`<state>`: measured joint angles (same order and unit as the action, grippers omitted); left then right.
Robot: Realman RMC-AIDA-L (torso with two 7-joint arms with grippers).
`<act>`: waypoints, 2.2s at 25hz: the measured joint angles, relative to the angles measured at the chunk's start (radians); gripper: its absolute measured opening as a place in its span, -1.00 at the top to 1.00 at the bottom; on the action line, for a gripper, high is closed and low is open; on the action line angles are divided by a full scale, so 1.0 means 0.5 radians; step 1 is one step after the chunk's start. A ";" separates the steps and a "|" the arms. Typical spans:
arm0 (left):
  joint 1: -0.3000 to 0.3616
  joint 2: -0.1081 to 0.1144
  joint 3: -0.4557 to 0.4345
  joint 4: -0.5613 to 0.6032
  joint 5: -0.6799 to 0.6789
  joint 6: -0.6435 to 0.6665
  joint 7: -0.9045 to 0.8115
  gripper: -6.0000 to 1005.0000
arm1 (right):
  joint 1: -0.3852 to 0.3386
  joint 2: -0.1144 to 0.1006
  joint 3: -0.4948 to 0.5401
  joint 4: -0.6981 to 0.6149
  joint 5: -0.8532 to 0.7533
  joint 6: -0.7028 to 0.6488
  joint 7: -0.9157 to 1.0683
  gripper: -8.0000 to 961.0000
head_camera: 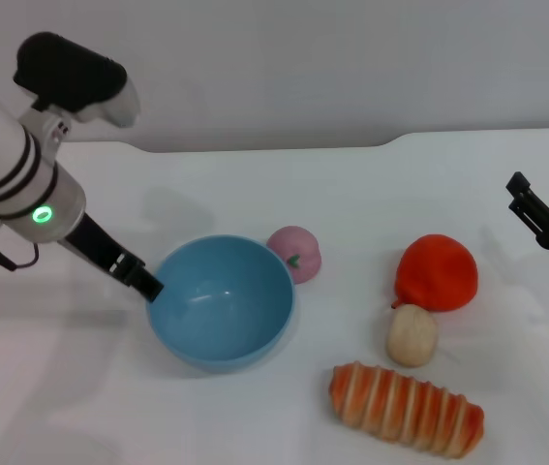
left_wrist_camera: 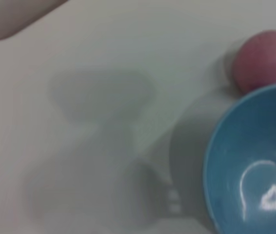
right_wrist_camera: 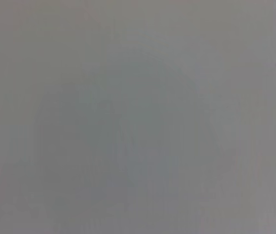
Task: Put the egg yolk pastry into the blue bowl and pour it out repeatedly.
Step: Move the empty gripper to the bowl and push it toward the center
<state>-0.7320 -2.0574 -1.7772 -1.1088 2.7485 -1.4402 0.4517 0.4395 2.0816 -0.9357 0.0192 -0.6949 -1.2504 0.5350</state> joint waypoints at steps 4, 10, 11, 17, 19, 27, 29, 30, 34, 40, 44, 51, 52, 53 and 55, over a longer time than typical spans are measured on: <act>-0.001 0.002 -0.065 -0.037 -0.088 -0.056 0.017 -0.67 | 0.002 0.000 0.000 0.001 0.000 -0.006 0.001 -0.65; -0.006 0.000 -0.048 0.056 -0.126 -0.048 0.029 -0.67 | -0.001 0.000 0.000 0.001 0.000 -0.012 0.001 -0.65; -0.006 0.000 -0.048 0.062 -0.127 -0.048 0.028 -0.67 | -0.002 0.000 0.000 0.001 0.000 -0.012 0.001 -0.65; 0.010 -0.001 -0.058 0.062 -0.144 0.030 0.012 -0.67 | 0.000 0.000 0.000 0.000 -0.003 -0.012 -0.005 -0.65; 0.004 -0.002 -0.054 0.074 -0.174 0.035 0.012 -0.67 | -0.001 0.000 0.000 0.001 -0.003 -0.012 -0.007 -0.65; -0.010 -0.002 -0.033 0.158 -0.199 0.070 0.011 -0.67 | -0.010 0.000 0.003 0.002 -0.006 -0.010 -0.014 -0.65; -0.010 -0.002 -0.031 0.180 -0.199 0.105 0.011 -0.67 | -0.010 0.000 0.002 0.002 -0.006 -0.008 -0.015 -0.65; -0.010 -0.002 -0.030 0.189 -0.200 0.119 0.011 -0.67 | -0.010 0.000 0.001 0.002 -0.006 -0.008 -0.015 -0.65; -0.023 -0.003 -0.023 0.264 -0.214 0.171 0.015 -0.67 | -0.011 0.000 0.000 0.002 -0.006 -0.012 -0.015 -0.65; -0.022 -0.007 0.002 0.296 -0.220 0.195 0.019 -0.67 | -0.024 0.000 0.000 0.004 -0.006 -0.012 -0.011 -0.65; -0.013 -0.008 0.003 0.315 -0.221 0.254 0.020 -0.66 | -0.026 0.000 0.000 0.006 -0.006 -0.012 -0.006 -0.65; -0.054 -0.015 0.068 0.445 -0.233 0.322 0.031 -0.63 | -0.029 0.000 0.000 0.010 -0.006 -0.018 -0.002 -0.65; -0.054 -0.015 0.074 0.446 -0.234 0.326 0.031 -0.63 | -0.029 0.001 0.000 0.011 -0.006 -0.018 -0.002 -0.65; -0.054 -0.015 0.077 0.447 -0.238 0.332 0.030 -0.63 | -0.030 0.002 0.000 0.011 -0.006 -0.018 -0.002 -0.65; -0.052 -0.011 0.073 0.449 -0.250 0.341 0.029 -0.62 | -0.030 0.002 0.000 0.011 -0.006 -0.019 0.000 -0.65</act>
<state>-0.7580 -2.0632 -1.7406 -0.8841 2.6235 -1.2698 0.4660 0.4244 2.0828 -0.9357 0.0246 -0.6980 -1.2597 0.5349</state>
